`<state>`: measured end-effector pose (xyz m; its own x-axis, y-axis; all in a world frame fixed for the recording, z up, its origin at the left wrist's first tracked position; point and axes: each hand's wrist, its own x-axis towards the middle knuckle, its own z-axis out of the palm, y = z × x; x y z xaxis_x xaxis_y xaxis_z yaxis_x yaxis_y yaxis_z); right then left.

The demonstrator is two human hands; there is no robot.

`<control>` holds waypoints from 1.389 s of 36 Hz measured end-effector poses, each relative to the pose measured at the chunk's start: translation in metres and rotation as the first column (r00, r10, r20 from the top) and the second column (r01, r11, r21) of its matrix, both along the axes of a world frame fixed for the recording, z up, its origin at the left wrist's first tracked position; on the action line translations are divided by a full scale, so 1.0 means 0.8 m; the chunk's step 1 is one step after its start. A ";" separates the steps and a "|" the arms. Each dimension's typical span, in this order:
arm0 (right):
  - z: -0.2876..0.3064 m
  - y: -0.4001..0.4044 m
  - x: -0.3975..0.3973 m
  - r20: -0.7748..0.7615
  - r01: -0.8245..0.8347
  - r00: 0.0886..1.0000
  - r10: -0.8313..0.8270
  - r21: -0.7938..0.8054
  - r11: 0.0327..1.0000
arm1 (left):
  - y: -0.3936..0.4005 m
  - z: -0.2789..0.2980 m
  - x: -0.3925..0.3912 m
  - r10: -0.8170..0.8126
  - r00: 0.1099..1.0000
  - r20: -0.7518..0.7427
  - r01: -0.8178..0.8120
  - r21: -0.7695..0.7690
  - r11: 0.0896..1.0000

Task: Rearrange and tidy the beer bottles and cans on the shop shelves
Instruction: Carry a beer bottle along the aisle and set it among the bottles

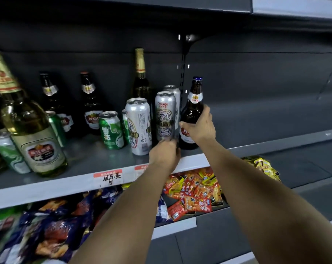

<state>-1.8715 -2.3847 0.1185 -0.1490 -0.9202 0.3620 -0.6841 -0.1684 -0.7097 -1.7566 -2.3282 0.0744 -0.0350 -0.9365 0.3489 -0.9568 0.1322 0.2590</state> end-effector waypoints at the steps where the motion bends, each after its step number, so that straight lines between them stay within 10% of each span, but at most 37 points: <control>1: -0.003 0.002 -0.001 -0.019 0.000 1.000 0.000 -0.010 1.000 | 0.003 0.001 -0.002 0.012 1.000 0.002 -0.012 0.000 1.000; 7: -0.022 0.039 -0.018 -0.211 0.122 0.960 -0.183 -0.272 0.955 | 0.030 0.009 -0.003 0.115 0.990 0.079 -0.115 0.000 0.993; 11: -0.034 0.065 -0.008 -0.412 -0.129 0.908 -0.076 -0.449 0.884 | 0.058 0.012 0.013 0.238 0.967 0.092 -0.237 -0.019 0.971; 27: -0.064 0.196 0.204 -0.665 -0.782 0.450 0.596 0.029 0.623 | 0.255 -0.021 0.191 0.691 0.717 0.090 -0.697 0.102 0.710; 50: -0.127 0.563 0.633 -0.604 -0.943 -0.165 0.780 0.329 0.055 | 0.667 -0.100 0.528 0.979 0.177 0.099 -0.937 0.323 0.136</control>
